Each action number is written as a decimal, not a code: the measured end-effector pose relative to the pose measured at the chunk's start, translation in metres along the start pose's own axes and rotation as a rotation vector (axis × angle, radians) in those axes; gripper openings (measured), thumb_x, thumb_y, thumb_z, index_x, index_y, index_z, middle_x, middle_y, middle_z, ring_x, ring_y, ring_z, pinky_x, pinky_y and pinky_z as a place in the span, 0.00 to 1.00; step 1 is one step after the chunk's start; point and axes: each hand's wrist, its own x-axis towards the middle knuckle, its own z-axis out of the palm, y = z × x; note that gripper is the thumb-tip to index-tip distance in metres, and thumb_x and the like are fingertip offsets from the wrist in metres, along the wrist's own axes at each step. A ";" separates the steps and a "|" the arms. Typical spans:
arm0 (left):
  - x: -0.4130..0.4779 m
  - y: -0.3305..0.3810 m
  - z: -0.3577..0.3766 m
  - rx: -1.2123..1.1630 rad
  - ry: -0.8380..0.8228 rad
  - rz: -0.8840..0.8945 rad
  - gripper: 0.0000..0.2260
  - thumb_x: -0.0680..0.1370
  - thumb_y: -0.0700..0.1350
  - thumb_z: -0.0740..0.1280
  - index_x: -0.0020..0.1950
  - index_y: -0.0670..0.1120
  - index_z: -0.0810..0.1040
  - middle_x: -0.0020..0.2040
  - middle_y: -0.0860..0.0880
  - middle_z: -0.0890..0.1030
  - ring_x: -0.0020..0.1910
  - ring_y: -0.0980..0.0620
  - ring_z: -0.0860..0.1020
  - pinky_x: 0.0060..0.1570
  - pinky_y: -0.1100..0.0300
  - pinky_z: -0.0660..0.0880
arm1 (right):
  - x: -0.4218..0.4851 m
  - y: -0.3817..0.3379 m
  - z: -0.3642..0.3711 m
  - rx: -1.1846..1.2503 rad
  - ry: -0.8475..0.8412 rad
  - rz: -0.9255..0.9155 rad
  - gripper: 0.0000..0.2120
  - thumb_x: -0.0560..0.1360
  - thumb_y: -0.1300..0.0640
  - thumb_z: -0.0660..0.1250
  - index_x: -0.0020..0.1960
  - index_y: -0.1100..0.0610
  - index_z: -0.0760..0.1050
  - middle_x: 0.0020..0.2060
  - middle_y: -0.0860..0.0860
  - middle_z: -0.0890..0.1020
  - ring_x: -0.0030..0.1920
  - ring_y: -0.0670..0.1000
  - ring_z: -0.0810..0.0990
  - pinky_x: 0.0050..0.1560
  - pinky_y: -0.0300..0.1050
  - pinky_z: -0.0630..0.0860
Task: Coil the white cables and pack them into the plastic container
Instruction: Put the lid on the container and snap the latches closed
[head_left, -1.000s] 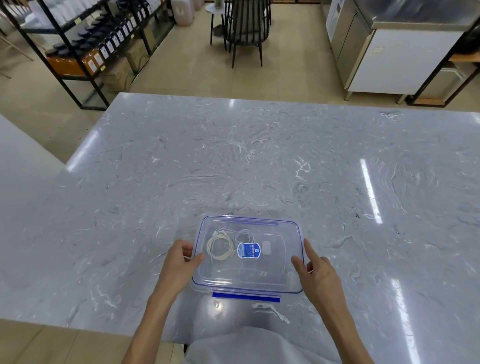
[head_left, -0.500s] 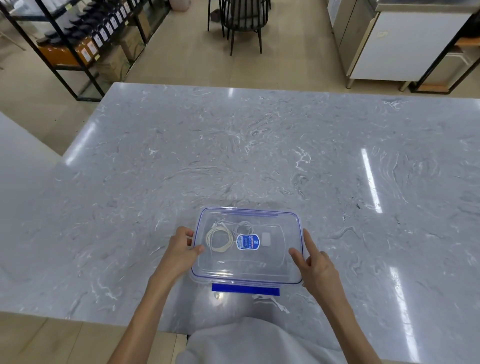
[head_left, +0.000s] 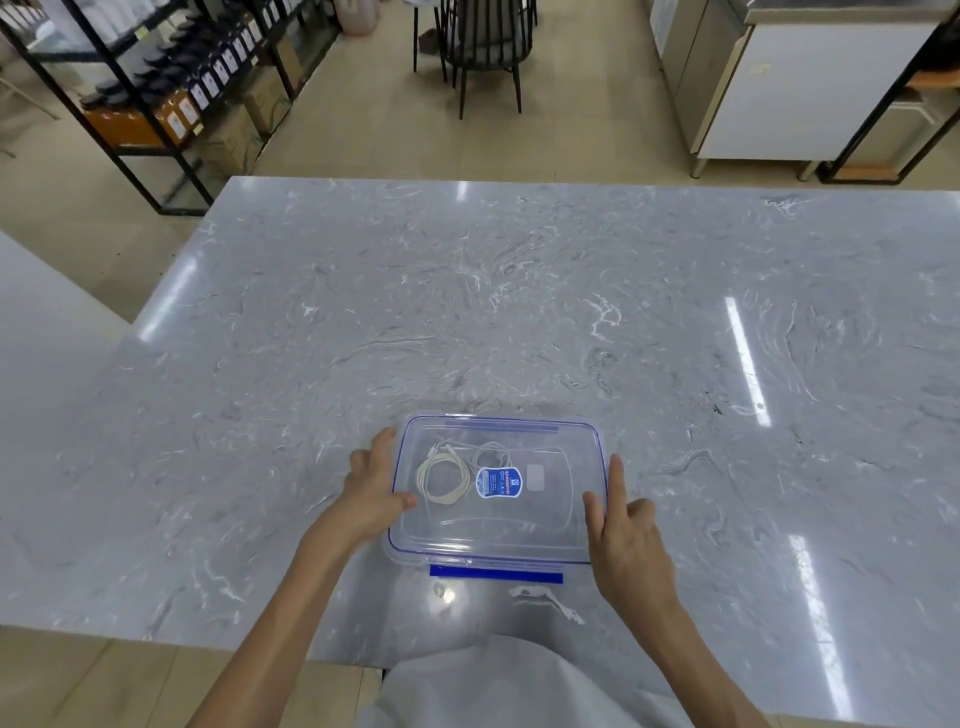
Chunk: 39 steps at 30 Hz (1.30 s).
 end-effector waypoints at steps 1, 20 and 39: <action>0.001 0.007 -0.001 0.143 -0.002 0.036 0.43 0.76 0.40 0.70 0.79 0.56 0.42 0.76 0.43 0.52 0.73 0.40 0.60 0.71 0.42 0.63 | 0.000 -0.004 -0.001 -0.120 0.071 -0.034 0.28 0.82 0.44 0.50 0.79 0.47 0.45 0.68 0.64 0.69 0.63 0.66 0.73 0.60 0.61 0.75; 0.087 0.115 0.012 0.401 -0.387 0.322 0.24 0.78 0.49 0.69 0.71 0.43 0.69 0.69 0.43 0.73 0.67 0.47 0.73 0.68 0.55 0.68 | 0.019 -0.058 0.037 -0.294 0.125 -0.357 0.38 0.77 0.30 0.45 0.79 0.54 0.56 0.79 0.56 0.57 0.78 0.60 0.54 0.76 0.61 0.55; 0.073 0.108 0.020 0.335 -0.086 0.502 0.17 0.75 0.48 0.73 0.63 0.50 0.80 0.57 0.45 0.72 0.54 0.47 0.76 0.60 0.51 0.74 | 0.023 -0.054 0.050 -0.276 0.181 -0.359 0.39 0.77 0.30 0.46 0.79 0.53 0.54 0.79 0.56 0.55 0.79 0.60 0.51 0.77 0.60 0.51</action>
